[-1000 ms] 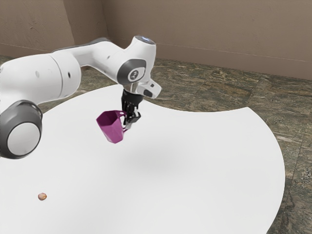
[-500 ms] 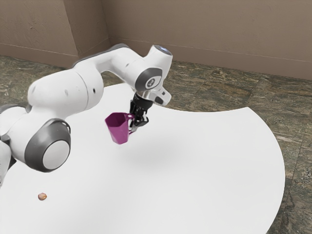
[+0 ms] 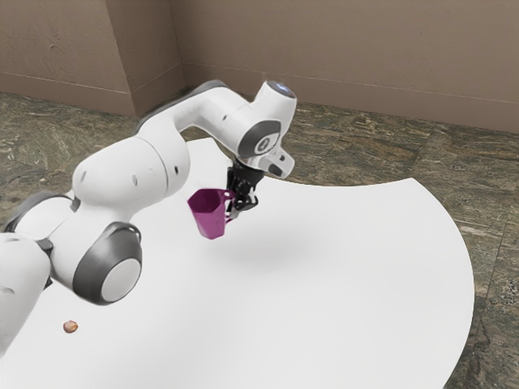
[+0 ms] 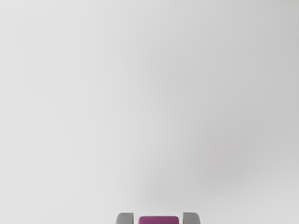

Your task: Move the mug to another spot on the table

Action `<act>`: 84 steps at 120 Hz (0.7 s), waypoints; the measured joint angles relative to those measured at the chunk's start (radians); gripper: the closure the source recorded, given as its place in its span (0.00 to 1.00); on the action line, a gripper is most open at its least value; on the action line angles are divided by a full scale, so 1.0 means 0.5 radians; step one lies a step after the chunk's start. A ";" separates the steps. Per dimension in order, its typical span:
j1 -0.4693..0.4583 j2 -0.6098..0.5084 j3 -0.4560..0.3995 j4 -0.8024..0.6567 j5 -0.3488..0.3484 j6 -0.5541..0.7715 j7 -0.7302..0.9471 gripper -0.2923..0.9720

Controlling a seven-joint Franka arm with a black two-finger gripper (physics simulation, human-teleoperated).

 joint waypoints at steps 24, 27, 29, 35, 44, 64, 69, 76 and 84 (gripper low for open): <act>-0.004 0.101 0.004 -0.001 -0.031 0.065 -0.001 0.81; -0.003 0.110 0.005 -0.002 -0.032 0.071 -0.002 0.81; -0.002 0.115 0.005 -0.002 -0.033 0.074 -0.002 0.81; -0.002 0.127 0.005 -0.002 -0.035 0.084 -0.003 0.81; -0.002 0.133 0.007 -0.004 -0.038 0.097 -0.005 0.81; -0.002 0.139 0.005 -0.005 -0.058 0.109 -0.002 0.54; -0.002 0.138 0.005 -0.005 -0.062 0.111 -0.001 0.49; -0.002 0.136 0.001 -0.005 -0.067 0.113 0.001 0.42; -0.002 0.122 -0.003 -0.005 -0.091 0.118 0.003 0.37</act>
